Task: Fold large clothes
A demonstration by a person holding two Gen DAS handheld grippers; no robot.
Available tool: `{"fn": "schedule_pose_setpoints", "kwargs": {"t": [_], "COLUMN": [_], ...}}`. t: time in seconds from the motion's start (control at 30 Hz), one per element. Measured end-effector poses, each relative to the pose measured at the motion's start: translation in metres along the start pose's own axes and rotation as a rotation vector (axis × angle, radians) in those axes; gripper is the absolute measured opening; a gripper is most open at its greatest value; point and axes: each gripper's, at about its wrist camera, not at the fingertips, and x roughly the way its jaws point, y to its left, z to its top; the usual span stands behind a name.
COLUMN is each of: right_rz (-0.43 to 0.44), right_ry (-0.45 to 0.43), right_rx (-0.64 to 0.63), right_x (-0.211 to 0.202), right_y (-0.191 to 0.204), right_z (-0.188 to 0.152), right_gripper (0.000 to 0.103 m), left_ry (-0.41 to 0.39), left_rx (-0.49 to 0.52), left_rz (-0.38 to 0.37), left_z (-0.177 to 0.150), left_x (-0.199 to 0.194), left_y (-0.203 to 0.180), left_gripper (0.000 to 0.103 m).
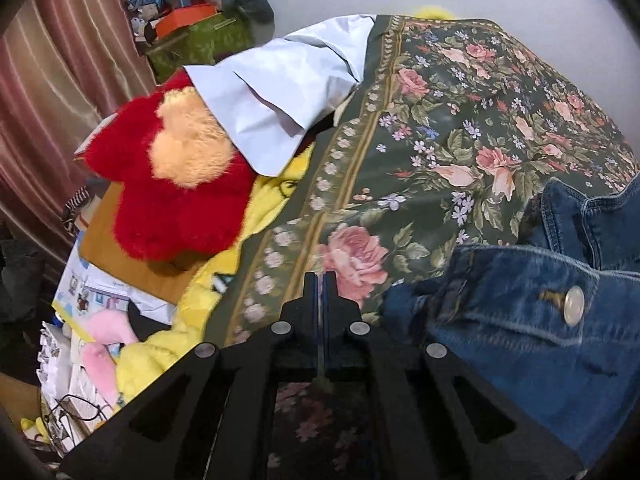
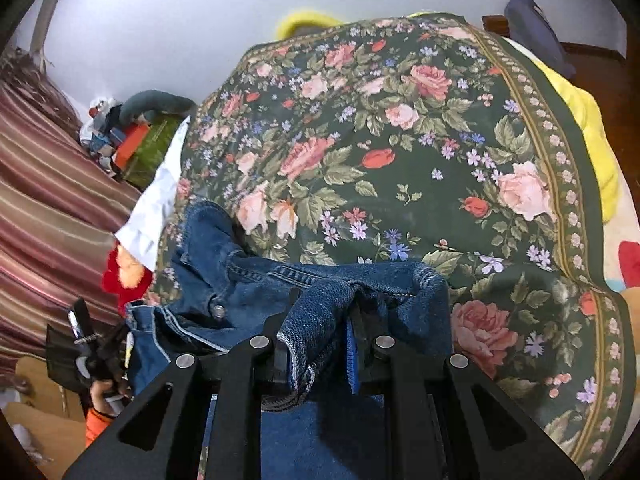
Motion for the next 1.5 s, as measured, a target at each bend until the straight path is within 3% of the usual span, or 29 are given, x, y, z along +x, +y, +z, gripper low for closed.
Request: {"fn": "schedule_pose_setpoints", "kwargs": {"t": [0.1,0.2,0.3,0.37,0.47,0.63,0.73,0.8,0.87,1.0,1.17,1.23,1.27,1.33,1.37,1.5], "right_rz": [0.030,0.010,-0.104,-0.178,-0.254,-0.278,-0.265,-0.244,-0.181,-0.017,0.012,-0.046,-0.156,-0.272,-0.291,-0.235], "right_ry": [-0.003,0.040,0.102,0.107,0.104,0.079,0.091,0.115,0.141,0.186,0.199,0.162,0.097,0.042,0.028,0.003], "right_rx": [0.007,-0.001,-0.078,-0.130,-0.168,-0.166,-0.174,-0.189,-0.171,-0.093,-0.107,-0.116,-0.142,-0.176,-0.186,-0.243], "right_x": [-0.012,-0.013,-0.005,0.000,0.007,0.010,0.012,0.011,0.006,-0.006,-0.017,-0.027,-0.039,-0.055,-0.065,-0.087], "right_y": [0.004,0.011,0.024,0.030,0.033,0.030,0.028,0.027,0.022,0.009,0.010,0.007,0.005,0.001,-0.001,0.003], "right_z": [0.002,0.006,0.004,-0.003,-0.017,-0.029,-0.027,-0.021,-0.012,0.006,0.015,0.018,0.019,0.018,0.015,-0.010], "right_gripper": [0.014,0.014,0.014,0.014,0.015,0.015,0.015,0.015,0.015,0.016,0.016,0.016,0.016,0.016,0.016,0.016], "left_ry": [-0.031,-0.090,-0.130,-0.146,-0.158,-0.078,-0.048,-0.026,0.011,0.031,0.024,0.018,0.008,-0.008,-0.017,-0.059], "left_rx": [0.010,0.030,0.082,0.126,0.210,0.355,0.389,0.373,0.339,0.260,0.284,0.304,0.312,0.318,0.317,0.306], "left_rz": [-0.003,-0.057,-0.093,-0.124,-0.140,-0.113,-0.012,0.032,0.016,-0.054,-0.013,0.027,0.029,0.038,0.044,0.049], "left_z": [0.002,0.005,0.003,-0.002,-0.015,-0.032,-0.038,-0.040,-0.042,-0.041,-0.046,-0.049,-0.050,-0.050,-0.050,-0.047], "left_x": [-0.024,-0.059,-0.087,-0.099,-0.100,-0.066,-0.034,-0.013,0.005,0.017,0.022,0.020,0.018,0.012,0.006,-0.020], "left_y": [0.005,0.005,-0.007,-0.022,-0.049,-0.099,-0.115,-0.114,-0.106,-0.085,-0.088,-0.091,-0.091,-0.091,-0.089,-0.081], "left_gripper": [0.001,0.007,0.028,0.062,0.077,0.077,0.078,0.086,0.095,0.101,0.102,0.102,0.102,0.101,0.099,0.097]}}
